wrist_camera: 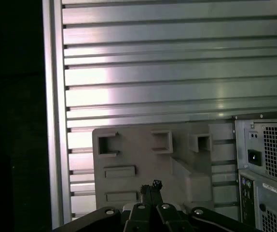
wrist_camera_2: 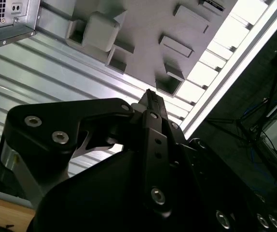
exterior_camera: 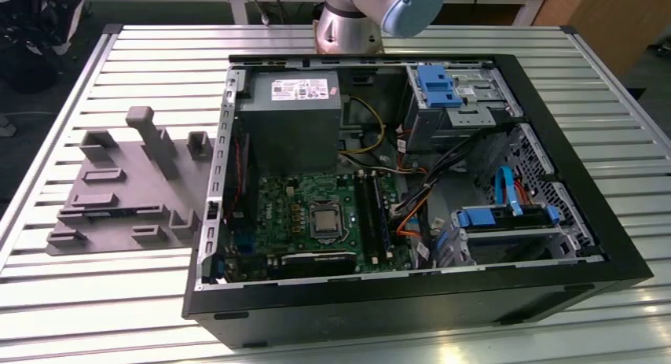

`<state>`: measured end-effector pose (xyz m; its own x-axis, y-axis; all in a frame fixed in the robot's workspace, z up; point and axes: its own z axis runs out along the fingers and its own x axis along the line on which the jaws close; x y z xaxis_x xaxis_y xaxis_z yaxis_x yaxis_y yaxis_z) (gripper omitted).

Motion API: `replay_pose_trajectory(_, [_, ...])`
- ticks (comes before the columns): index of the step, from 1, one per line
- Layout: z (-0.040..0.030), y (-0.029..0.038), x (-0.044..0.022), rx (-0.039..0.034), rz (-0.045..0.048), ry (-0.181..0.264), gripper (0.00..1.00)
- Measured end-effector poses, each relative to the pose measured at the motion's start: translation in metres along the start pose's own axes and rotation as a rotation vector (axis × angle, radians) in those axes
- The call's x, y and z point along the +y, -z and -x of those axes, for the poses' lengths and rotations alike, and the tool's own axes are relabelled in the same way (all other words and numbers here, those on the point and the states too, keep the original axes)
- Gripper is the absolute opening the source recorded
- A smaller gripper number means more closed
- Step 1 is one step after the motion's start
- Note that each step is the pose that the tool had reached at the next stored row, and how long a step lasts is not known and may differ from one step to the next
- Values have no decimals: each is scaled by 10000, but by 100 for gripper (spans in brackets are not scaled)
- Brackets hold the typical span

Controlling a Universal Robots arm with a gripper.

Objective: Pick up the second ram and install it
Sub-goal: 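Reach for the second ram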

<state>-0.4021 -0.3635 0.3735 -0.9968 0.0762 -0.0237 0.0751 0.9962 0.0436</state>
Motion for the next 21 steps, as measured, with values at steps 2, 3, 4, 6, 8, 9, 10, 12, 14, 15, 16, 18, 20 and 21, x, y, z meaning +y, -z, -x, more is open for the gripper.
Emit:
replay_pose_trajectory(2, [0, 1, -7, 2, -1, 0, 11])
replay_pose_trajectory(3, [0, 1, -10, 1, 0, 0, 11])
replay_pose_trajectory(4, [0, 1, -14, 1, 0, 0, 11])
replay_pose_trajectory(6, [0, 1, -21, 1, 0, 0, 11])
replay_pose_trajectory(8, [0, 2, -27, 1, 0, 0, 11])
replay_pose_trajectory(9, [0, 2, -30, 1, -1, -1, 11])
replay_pose_trajectory(10, [1, 2, -34, 1, -1, 1, 11])
replay_pose_trajectory(12, [1, 2, -41, 1, -1, -1, 11])
replay_pose_trajectory(14, [1, 2, -48, 1, 0, 0, 11])
replay_pose_trajectory(15, [1, 3, -51, 1, -1, 0, 11])
replay_pose_trajectory(16, [1, 3, -55, 1, -1, 0, 11])
replay_pose_trajectory(18, [1, 3, -62, 0, 0, 0, 11])
replay_pose_trajectory(20, [1, 4, -68, 1, 0, 0, 11])
replay_pose_trajectory(21, [2, 3, -72, 0, 0, 0, 11])
